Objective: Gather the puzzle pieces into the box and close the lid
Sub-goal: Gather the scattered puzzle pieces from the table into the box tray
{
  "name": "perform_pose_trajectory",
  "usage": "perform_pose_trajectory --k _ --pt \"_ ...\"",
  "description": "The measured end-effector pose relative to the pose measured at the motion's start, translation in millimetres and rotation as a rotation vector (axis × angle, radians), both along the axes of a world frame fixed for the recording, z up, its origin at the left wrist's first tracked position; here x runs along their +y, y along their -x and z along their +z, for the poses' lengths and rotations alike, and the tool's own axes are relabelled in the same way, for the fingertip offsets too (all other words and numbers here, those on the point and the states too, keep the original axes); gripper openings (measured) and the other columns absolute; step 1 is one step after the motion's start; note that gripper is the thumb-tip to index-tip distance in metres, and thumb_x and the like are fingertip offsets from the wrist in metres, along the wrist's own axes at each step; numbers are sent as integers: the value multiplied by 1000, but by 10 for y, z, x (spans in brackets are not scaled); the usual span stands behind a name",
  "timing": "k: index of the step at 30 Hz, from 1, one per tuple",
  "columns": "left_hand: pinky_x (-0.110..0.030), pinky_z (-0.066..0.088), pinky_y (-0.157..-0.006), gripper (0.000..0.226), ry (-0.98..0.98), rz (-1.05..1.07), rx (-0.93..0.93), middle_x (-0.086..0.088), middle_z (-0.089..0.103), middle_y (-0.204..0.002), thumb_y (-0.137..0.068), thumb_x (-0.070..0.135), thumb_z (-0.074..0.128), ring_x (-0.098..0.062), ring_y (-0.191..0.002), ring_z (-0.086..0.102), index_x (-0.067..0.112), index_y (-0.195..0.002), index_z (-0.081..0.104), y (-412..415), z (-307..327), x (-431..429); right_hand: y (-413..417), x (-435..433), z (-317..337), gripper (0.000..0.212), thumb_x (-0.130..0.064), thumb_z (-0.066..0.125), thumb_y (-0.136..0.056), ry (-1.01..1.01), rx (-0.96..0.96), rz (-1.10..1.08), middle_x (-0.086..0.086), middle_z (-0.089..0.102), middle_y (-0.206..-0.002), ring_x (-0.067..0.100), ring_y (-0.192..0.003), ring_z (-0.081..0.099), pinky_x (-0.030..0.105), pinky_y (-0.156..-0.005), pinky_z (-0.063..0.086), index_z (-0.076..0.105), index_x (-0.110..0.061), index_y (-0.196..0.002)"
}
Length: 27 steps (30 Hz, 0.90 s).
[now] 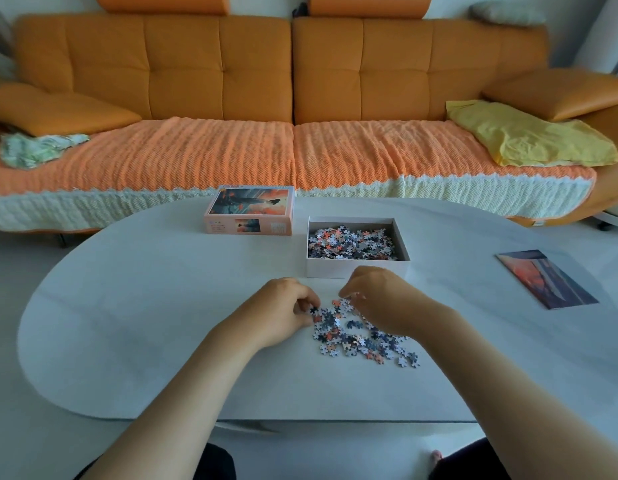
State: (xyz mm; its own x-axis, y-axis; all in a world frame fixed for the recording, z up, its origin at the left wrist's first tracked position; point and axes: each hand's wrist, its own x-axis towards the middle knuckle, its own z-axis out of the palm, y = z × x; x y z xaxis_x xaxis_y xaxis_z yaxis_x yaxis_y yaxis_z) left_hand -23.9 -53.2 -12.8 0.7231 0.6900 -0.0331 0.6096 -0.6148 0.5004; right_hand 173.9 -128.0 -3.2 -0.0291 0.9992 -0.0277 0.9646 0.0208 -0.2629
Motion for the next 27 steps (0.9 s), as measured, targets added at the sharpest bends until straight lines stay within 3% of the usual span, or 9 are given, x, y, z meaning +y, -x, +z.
perform_pose_trajectory --k 4,8,10,16,21,23,27 --pt "-14 42 -74 30 44 35 -85 10 59 -97 -86 21 71 -3 -83 57 22 -117 69 -96 -23 -33 -107 -159 235 32 -27 58 -94 18 86 -74 -9 55 -126 5 -99 53 17 -86 38 61 -29 -127" --pt "-24 48 -87 42 78 8 -47 10 54 -108 -87 22 67 -4 -89 56 26 -128 59 -96 -15 -57 -142 -330 312 77 -54 76 -73 260 21 -144 -5 43 -132 18 -114 52 33 -97 45 42 -38 -140" --pt "-23 47 -88 45 51 -11 -13 10 52 -108 -87 21 68 -6 -92 55 26 -131 58 -87 -39 -66 -116 -348 245 90 -58 81 -63 317 19 -161 -4 41 -131 22 -118 50 38 -100 45 39 -39 -141" --pt "-20 43 -83 44 31 4 -59 6 53 -111 -89 12 66 -7 -89 55 27 -129 60 -156 -41 -94 -60 -216 97 63 -43 79 -75 169 159 -188 -4 53 -115 14 -96 54 25 -83 46 55 -33 -132" --pt "-21 43 -83 45 68 -4 -36 5 49 -110 -88 15 69 -9 -90 55 25 -130 58 -196 -52 -49 12 -183 93 47 -26 66 -86 33 119 -185 -2 50 -122 13 -98 54 23 -83 45 54 -31 -132" --pt "-21 43 -82 36 67 0 -56 6 48 -106 -85 15 72 -8 -88 56 25 -119 65 -198 -44 -37 67 -186 112 53 -34 64 -85 -6 100 -147 -1 46 -129 15 -109 50 28 -90 46 49 -31 -136" --pt "-18 45 -72 26 97 15 -113 10 55 -94 -79 16 78 -1 -79 57 25 -101 66 -176 -24 -12 197 -193 90 96 -71 68 -64 122 30 -104 -2 32 -137 18 -128 28 41 -101 42 35 -29 -144"
